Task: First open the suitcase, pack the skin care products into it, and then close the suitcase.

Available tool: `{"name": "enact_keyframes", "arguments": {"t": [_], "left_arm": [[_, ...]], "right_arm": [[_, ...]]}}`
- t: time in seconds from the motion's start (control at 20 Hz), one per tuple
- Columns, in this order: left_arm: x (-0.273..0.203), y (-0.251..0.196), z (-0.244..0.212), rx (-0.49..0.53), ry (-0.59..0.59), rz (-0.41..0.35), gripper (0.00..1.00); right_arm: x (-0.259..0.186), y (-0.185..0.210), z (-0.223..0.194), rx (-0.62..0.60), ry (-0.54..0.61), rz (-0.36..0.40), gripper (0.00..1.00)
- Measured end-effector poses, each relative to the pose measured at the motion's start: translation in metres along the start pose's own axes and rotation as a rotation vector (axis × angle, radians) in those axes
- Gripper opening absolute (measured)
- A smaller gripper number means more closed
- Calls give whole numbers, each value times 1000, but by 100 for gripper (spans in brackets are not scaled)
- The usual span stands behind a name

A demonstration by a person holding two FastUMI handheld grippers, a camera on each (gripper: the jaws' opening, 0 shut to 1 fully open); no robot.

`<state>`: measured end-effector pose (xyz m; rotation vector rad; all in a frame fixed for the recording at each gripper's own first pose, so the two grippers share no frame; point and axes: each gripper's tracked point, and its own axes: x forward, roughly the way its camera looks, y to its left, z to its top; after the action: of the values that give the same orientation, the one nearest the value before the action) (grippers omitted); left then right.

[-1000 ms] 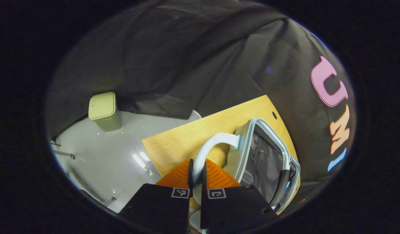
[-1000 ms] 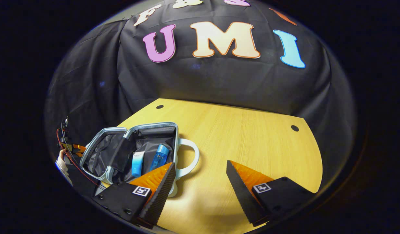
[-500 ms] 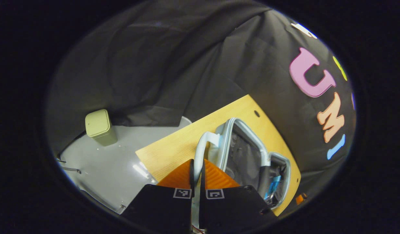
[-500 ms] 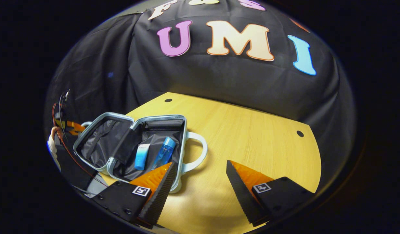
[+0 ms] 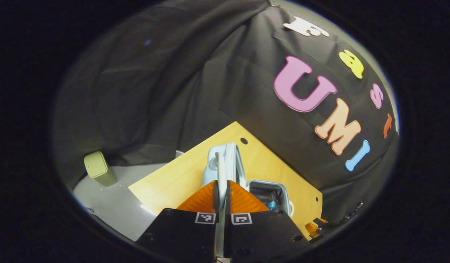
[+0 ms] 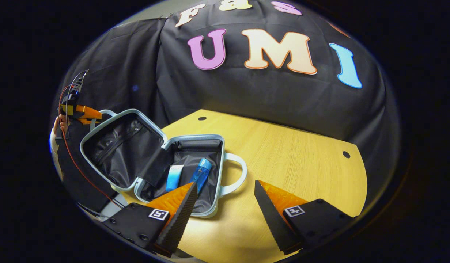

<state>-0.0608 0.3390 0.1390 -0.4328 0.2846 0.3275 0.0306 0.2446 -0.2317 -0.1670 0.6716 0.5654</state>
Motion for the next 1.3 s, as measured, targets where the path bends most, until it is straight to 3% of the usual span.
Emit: {"name": "enact_keyframes", "arguments": {"t": [0.3, 0.7, 0.95, 1.3], "left_arm": [[-5, -92, -10, 177, 85, -34, 2], [29, -238, -69, 244, 205, -236, 2], [61, -290, -120, 256, 283, -300, 2], [125, -325, -215, 260, 444, -303, 3]], "right_arm": [[-22, -40, 12, 69, -65, -39, 98], [-51, -97, 10, 90, -99, -133, 98], [-66, -117, 5, 119, -110, -189, 98], [-81, -122, 6, 160, -133, -236, 98]]}}
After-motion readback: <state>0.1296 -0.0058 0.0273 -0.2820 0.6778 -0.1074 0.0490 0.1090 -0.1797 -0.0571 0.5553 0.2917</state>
